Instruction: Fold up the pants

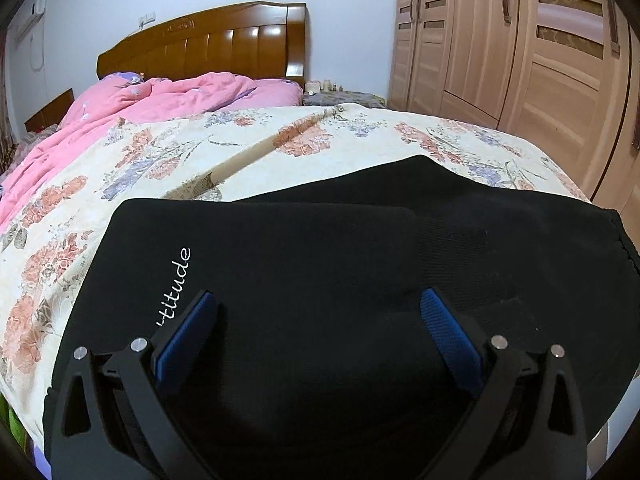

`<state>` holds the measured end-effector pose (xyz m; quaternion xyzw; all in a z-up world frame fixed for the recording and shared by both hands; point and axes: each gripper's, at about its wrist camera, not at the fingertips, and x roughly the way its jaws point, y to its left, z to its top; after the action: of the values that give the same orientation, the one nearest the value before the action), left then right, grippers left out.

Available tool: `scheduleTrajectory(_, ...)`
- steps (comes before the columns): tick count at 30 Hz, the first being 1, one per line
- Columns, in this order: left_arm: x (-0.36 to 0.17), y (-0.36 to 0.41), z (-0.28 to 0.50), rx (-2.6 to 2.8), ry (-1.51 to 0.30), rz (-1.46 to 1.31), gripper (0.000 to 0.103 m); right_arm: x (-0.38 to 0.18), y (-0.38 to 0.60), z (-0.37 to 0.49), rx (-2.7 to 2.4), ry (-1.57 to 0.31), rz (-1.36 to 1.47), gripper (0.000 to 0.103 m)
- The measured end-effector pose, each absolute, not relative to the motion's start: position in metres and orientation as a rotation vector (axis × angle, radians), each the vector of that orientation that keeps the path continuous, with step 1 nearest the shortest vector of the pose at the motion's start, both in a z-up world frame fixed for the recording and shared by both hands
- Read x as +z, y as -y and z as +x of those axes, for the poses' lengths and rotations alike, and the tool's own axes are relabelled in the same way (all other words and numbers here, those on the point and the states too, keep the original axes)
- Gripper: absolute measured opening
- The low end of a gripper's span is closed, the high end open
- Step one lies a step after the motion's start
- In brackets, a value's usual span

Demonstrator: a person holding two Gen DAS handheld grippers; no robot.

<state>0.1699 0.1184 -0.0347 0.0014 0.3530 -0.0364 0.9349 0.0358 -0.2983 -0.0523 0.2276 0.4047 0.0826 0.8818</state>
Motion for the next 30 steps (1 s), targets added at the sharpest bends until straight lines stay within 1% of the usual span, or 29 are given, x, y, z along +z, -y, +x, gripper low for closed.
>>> scheduleTrajectory(2,-0.035,-0.119,0.170,-0.073,-0.721,0.005,0.102,-0.047,0.286,0.039,0.161,-0.894,0.363,0.078)
scheduleTrajectory(5,-0.034,-0.119,0.170,-0.070,-0.719,0.009,0.102,-0.046,0.296,0.048,0.145,-0.851,0.480,0.077)
scheduleTrajectory(7,-0.035,-0.119,0.170,-0.070,-0.721,0.008,0.102,-0.050,0.310,0.053,0.081,-0.765,0.586,0.075)
scheduleTrajectory(9,-0.034,-0.119,0.170,-0.075,-0.725,0.003,0.102,-0.050,0.311,0.055,0.029,-0.734,0.589,0.076)
scheduleTrajectory(11,-0.035,-0.120,0.170,-0.078,-0.728,-0.001,0.102,-0.048,0.305,0.057,0.024,-0.745,0.557,0.079)
scheduleTrajectory(13,-0.035,-0.120,0.170,-0.077,-0.727,-0.001,0.102,-0.046,0.303,0.059,0.045,-0.739,0.548,0.071)
scheduleTrajectory(14,-0.035,-0.120,0.170,-0.077,-0.727,-0.001,0.102,-0.046,0.308,0.057,0.062,-0.709,0.589,0.056)
scheduleTrajectory(15,-0.035,-0.120,0.170,-0.075,-0.725,0.001,0.102,-0.049,0.319,0.054,0.089,-0.672,0.643,0.045)
scheduleTrajectory(17,-0.035,-0.120,0.170,-0.074,-0.724,0.003,0.102,-0.057,0.339,0.051,0.163,-0.627,0.767,0.041)
scheduleTrajectory(21,-0.035,-0.120,0.169,-0.075,-0.725,0.003,0.102,-0.050,0.336,0.040,0.149,-0.567,0.721,0.034)
scheduleTrajectory(24,-0.035,-0.119,0.170,-0.081,-0.729,0.002,0.102,-0.056,0.343,0.042,0.136,-0.581,0.761,0.033)
scheduleTrajectory(27,-0.033,-0.119,0.171,-0.079,-0.745,0.001,0.102,-0.055,0.337,0.041,0.114,-0.575,0.713,0.033)
scheduleTrajectory(29,-0.024,-0.114,0.165,-0.046,-0.741,0.019,0.101,-0.048,0.334,0.040,0.114,-0.567,0.684,0.033)
scheduleTrajectory(30,-0.014,-0.107,0.156,-0.065,-0.705,0.027,0.101,-0.046,0.334,0.038,0.114,-0.563,0.679,0.033)
